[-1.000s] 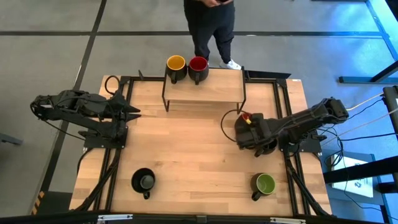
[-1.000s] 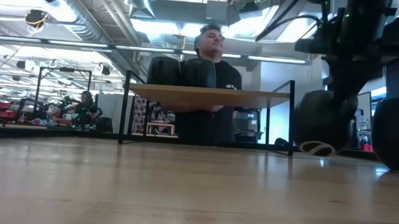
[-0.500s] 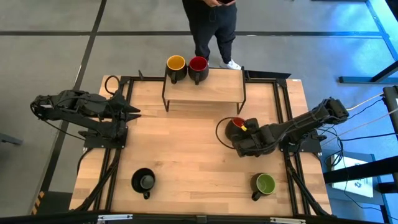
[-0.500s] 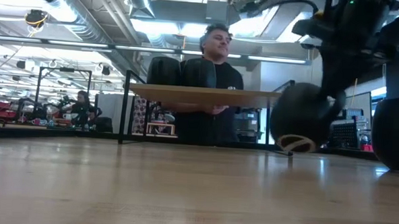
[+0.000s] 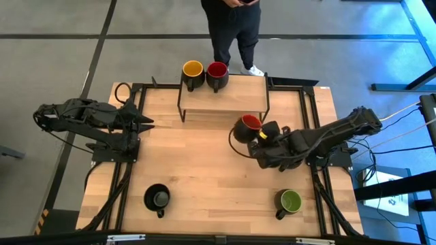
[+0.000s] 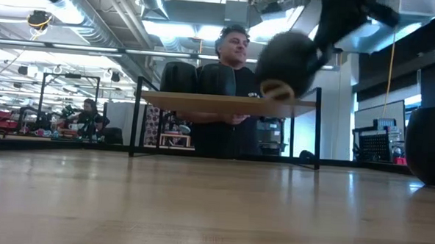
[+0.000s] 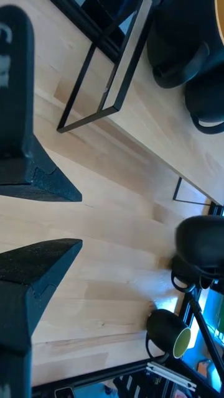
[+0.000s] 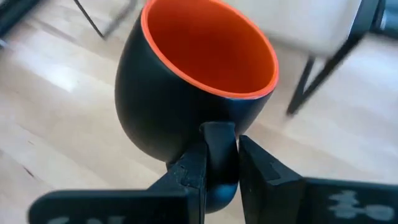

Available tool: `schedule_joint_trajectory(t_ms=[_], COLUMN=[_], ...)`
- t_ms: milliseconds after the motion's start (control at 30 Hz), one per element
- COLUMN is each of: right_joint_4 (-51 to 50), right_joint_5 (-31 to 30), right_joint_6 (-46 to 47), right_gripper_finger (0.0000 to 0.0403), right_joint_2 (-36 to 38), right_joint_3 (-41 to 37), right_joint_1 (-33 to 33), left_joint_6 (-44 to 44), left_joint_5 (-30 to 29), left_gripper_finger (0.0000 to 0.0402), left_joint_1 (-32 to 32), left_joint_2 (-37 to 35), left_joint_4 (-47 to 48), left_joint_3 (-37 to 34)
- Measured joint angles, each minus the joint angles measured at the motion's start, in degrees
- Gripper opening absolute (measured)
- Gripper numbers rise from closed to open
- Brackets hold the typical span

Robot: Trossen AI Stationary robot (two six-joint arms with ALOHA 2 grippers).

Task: Place coffee mugs
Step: Put the orange mug on the shelf

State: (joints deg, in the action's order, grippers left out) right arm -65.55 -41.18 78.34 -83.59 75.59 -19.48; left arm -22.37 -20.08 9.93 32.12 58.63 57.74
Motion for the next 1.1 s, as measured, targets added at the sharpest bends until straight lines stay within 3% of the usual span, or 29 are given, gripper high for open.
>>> schedule_joint_trajectory(t_ms=[267, 600, 767, 967, 1100], right_joint_4=[-0.4, 0.8, -0.1, -10.9, -15.2], right_joint_5=[-6.3, -7.3, -5.5, -5.6, -6.2], right_joint_6=[-9.8, -20.5, -24.1, -24.7, -24.8], right_gripper_finger=[0.0041, 0.0041, 0.0041, 0.0039, 0.0026], right_joint_2=[0.0, -1.2, -7.1, -15.9, -19.5], right_joint_3=[7.8, 12.5, 19.1, 31.6, 35.8], right_joint_1=[2.3, 12.1, 17.5, 22.7, 26.0], left_joint_6=[0.0, 0.0, -0.1, -0.2, -0.2], left_joint_5=[0.0, 0.0, 0.0, 0.0, 0.0], left_gripper_finger=[0.0101, 0.0101, 0.0101, 0.0101, 0.0101], left_joint_1=[0.0, 0.0, 0.0, 0.0, 0.0], left_joint_2=[0.0, 0.0, 0.0, 0.0, 0.0], left_joint_4=[-0.6, -0.9, -0.8, -0.8, -0.9], left_joint_3=[0.0, 0.0, 0.0, 0.0, 0.0])
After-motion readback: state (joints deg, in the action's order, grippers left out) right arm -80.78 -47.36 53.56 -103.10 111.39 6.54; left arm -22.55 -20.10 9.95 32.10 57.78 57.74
